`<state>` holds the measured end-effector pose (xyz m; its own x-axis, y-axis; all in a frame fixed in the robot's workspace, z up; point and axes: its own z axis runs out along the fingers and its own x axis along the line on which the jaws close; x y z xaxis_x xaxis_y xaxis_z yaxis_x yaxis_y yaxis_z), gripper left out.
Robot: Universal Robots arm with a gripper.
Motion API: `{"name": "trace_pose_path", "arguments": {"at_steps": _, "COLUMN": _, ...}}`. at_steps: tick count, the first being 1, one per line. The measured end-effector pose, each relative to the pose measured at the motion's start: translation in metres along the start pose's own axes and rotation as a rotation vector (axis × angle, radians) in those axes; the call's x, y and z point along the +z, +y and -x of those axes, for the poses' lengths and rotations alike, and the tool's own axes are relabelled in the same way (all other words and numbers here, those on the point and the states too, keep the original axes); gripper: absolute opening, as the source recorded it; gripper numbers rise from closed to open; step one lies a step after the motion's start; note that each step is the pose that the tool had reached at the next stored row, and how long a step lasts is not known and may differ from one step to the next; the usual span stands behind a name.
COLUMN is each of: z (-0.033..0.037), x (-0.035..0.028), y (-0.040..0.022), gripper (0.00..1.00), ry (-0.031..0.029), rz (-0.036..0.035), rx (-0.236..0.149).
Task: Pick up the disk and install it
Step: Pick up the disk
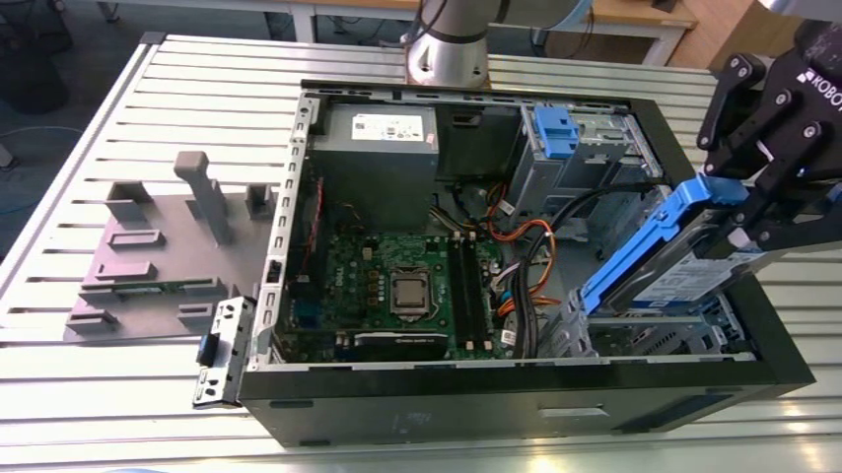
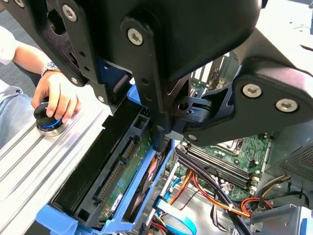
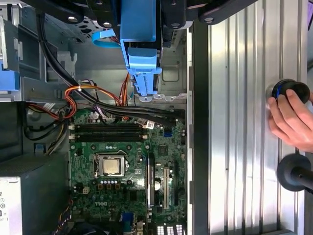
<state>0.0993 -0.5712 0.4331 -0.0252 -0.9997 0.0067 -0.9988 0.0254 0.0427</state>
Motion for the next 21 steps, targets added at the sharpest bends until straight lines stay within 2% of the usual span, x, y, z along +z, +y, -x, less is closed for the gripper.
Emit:
{"name": "trace_pose_path", "arguments": {"at_steps": 13, "z": 0.0, "x": 0.006, "y": -0.0003, "gripper": 0.36, "ry": -0.0003, "rz": 0.0, "rx": 0.003}}
{"name": "trace_pose_path", "arguments": {"at_steps": 21, "z": 0.0, "x": 0.0051, "y": -0.0003, "gripper": 0.36, "ry": -0.0007, "rz": 0.0001, "rx": 0.007}}
